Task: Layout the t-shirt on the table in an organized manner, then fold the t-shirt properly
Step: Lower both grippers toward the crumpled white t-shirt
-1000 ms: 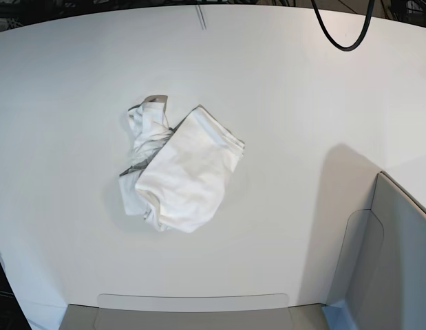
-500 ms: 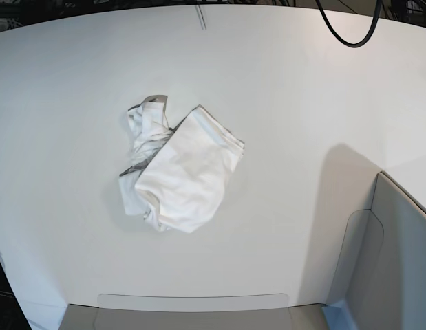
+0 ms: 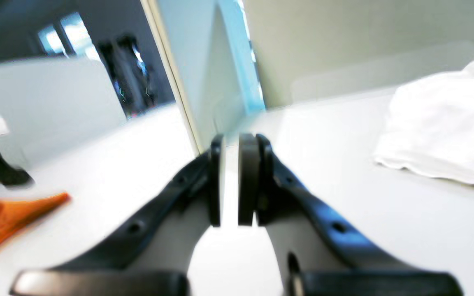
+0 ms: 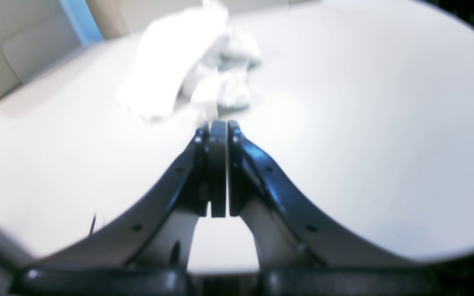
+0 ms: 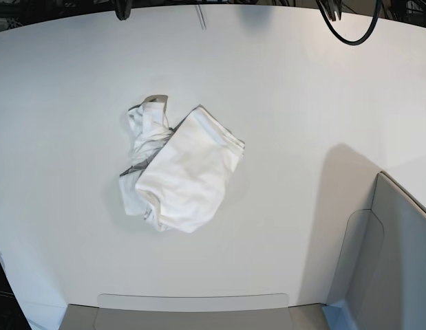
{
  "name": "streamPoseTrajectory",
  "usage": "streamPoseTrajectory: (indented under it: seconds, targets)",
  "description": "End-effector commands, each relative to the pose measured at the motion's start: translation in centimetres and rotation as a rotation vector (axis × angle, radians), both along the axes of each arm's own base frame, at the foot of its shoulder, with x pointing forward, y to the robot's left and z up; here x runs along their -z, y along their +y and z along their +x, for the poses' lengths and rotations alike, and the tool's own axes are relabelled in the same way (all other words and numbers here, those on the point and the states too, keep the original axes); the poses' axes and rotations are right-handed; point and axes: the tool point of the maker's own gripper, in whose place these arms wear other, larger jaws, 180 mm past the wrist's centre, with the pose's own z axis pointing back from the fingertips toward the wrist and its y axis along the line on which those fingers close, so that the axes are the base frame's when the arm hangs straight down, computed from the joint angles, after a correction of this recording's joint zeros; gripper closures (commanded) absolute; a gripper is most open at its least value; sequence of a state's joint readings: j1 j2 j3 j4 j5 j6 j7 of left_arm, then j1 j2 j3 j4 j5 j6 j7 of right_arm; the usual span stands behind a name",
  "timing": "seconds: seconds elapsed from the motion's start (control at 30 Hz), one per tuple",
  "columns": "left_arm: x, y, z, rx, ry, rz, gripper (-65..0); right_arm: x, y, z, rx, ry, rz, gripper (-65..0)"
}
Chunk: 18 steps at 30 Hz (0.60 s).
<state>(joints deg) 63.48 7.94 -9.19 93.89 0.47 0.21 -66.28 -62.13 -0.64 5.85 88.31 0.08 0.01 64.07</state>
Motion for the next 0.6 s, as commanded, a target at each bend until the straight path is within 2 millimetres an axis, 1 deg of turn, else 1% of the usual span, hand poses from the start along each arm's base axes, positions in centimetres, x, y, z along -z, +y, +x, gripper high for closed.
streamPoseTrajectory:
  seconds: [0.0, 0.13, 0.3, 0.43, 0.57]
  targets:
    - [-1.0, 0.1, 0.3, -0.014, -0.015, 0.002, -7.0, -1.3, -0.1, 0.1, 0.008, -0.045, 0.005, 0.0]
    - [-2.1, 0.5, 3.5, -0.032, -0.020, -0.029, -7.0, -2.7, 0.0, 2.1, 0.002, -0.093, 0.006, 0.0]
    - [-3.5, 1.6, 8.0, -0.063, -0.054, -0.057, -7.0, -4.4, 0.3, 5.4, -0.013, -0.114, 0.002, 0.0]
    - [-3.6, 2.2, 11.1, -0.089, -0.034, -0.105, -7.0, -5.4, 0.5, 8.5, -0.041, -0.128, -0.012, 0.0]
    - [-3.0, 2.5, 13.6, -0.103, -0.015, -0.149, -7.0, -6.1, -0.3, 11.9, -0.028, -0.148, 0.037, -0.1]
